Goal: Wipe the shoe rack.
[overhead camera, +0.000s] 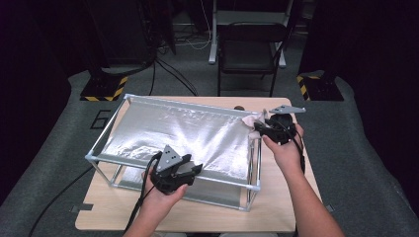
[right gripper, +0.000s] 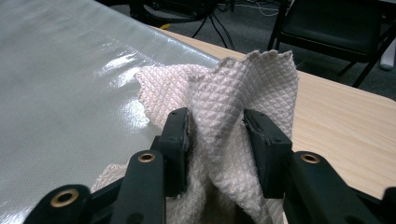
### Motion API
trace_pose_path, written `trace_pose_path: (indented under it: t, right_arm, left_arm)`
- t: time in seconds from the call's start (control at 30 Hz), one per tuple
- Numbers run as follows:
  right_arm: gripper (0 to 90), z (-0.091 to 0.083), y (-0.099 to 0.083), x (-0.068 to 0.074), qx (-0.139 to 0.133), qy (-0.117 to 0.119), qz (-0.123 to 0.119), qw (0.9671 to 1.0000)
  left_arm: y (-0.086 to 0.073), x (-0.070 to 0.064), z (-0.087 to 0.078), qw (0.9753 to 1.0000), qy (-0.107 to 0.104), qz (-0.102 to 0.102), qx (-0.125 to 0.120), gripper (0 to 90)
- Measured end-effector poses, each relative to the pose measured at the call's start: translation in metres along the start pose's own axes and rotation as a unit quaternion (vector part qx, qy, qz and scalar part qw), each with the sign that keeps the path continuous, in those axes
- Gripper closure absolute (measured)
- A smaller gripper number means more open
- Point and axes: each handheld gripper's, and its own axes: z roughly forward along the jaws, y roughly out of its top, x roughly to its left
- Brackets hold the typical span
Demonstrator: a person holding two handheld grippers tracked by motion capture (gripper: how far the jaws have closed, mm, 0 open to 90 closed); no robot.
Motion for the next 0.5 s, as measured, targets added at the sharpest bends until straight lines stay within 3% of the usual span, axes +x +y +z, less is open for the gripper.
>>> trace_pose_path:
  t: [0.2,0.5]
  right_arm:
    - [62.7,0.002,0.002,-0.002,0.003,-0.005,-0.003,1.0]
    - [62.4,-0.008,-0.006,0.01,-0.002,-0.007,-0.012,0.9999]
  left_arm:
    - [0.001,0.0,0.001,1.0,0.004,-0.002,-0.002,48.4]
    - [0.0,-0.001,0.001,1.0,0.007,0.0,-0.004,48.4]
